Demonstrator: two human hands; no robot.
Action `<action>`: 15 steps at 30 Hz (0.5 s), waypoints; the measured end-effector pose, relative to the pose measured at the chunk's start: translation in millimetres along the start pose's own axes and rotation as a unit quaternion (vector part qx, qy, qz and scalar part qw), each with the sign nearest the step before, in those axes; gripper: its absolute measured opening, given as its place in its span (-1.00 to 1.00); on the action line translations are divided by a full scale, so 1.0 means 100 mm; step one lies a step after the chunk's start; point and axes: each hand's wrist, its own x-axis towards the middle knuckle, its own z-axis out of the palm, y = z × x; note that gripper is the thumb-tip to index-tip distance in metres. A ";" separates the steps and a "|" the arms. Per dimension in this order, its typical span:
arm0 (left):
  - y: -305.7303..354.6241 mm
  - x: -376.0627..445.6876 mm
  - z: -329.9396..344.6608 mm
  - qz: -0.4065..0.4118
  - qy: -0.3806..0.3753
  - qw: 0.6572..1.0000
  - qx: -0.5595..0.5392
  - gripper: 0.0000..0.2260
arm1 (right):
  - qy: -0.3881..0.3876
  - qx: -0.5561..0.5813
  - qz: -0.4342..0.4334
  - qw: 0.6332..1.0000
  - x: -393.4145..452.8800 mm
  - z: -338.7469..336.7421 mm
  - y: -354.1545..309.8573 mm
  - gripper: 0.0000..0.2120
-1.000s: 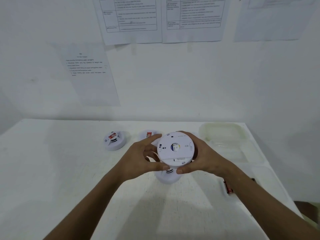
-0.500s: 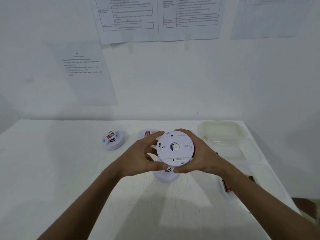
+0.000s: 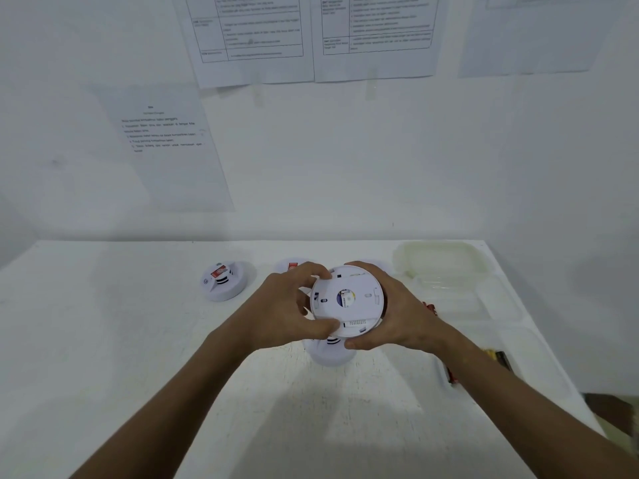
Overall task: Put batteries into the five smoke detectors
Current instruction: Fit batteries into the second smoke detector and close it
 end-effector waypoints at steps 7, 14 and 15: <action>0.01 0.02 0.08 -0.023 0.034 0.999 0.017 -0.44 | 0.019 0.006 -0.005 1.000 0.01 0.02 0.05 -0.14; -0.01 0.02 0.11 -0.037 0.045 0.997 0.042 -0.41 | 0.037 0.012 0.003 0.999 0.03 0.07 0.08 -0.10; -0.01 0.03 0.11 -0.038 0.044 0.997 0.048 -0.43 | 0.037 0.010 0.002 0.999 0.03 0.07 0.08 -0.11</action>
